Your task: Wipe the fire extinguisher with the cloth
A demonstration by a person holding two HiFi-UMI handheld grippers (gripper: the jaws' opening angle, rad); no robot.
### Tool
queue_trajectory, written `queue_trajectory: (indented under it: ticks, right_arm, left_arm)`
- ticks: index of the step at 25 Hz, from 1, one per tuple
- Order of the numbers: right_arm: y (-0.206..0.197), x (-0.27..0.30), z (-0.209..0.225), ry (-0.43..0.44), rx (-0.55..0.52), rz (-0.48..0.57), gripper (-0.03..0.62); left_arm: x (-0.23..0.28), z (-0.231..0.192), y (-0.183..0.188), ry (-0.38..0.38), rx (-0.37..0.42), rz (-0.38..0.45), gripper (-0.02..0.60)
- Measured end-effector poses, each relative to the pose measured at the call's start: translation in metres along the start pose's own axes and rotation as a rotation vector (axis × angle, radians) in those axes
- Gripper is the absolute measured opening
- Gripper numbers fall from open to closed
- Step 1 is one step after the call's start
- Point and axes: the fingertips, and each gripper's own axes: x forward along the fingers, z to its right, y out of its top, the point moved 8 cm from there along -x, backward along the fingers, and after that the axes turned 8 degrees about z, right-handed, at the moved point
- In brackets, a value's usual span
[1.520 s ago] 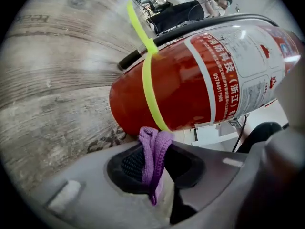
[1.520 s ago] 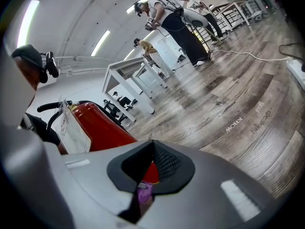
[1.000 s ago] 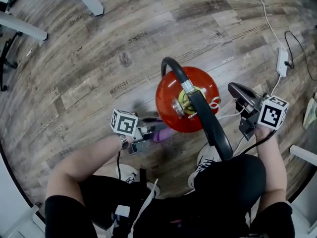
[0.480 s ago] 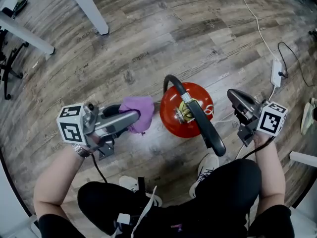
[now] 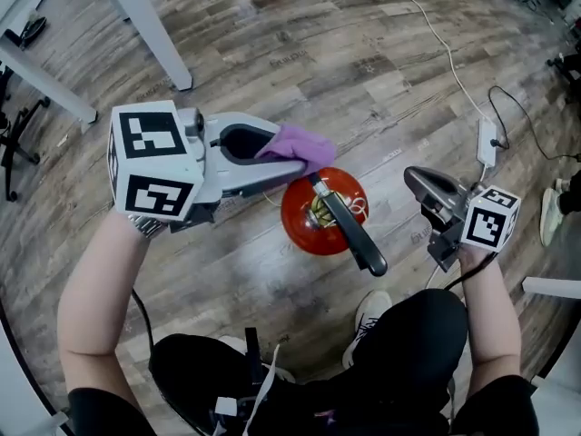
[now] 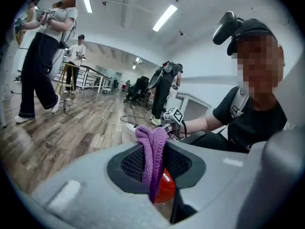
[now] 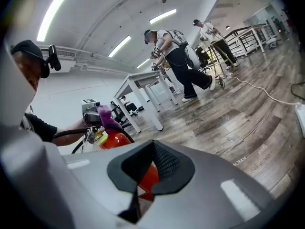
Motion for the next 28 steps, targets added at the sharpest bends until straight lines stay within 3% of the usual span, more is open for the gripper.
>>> queue_trajectory:
  ticks: [6, 12, 17, 23, 25, 28]
  right_arm:
    - [0.013, 0.005, -0.010, -0.012, -0.032, -0.030, 0.005]
    - [0.004, 0.013, -0.019, -0.015, -0.032, -0.009, 0.005]
    - [-0.004, 0.009, -0.015, -0.016, 0.008, -0.006, 0.005]
    - [-0.005, 0.012, -0.014, -0.018, 0.023, 0.002, 0.005]
    - [-0.006, 0.013, -0.013, -0.016, 0.025, 0.003, 0.005]
    - [-0.007, 0.013, -0.012, -0.015, 0.028, 0.002, 0.005]
  left_arm:
    - [0.015, 0.017, 0.010, -0.023, 0.147, -0.126, 0.078]
    - [0.024, 0.033, 0.009, -0.080, 0.167, -0.211, 0.078]
    - [0.049, 0.087, 0.026, -0.206, 0.419, -0.308, 0.078]
    - [0.073, 0.162, 0.032, -0.382, 0.600, -0.348, 0.078]
    - [0.075, 0.167, 0.030, -0.383, 0.626, -0.347, 0.078]
    - [0.072, 0.153, 0.031, -0.333, 0.578, -0.316, 0.078]
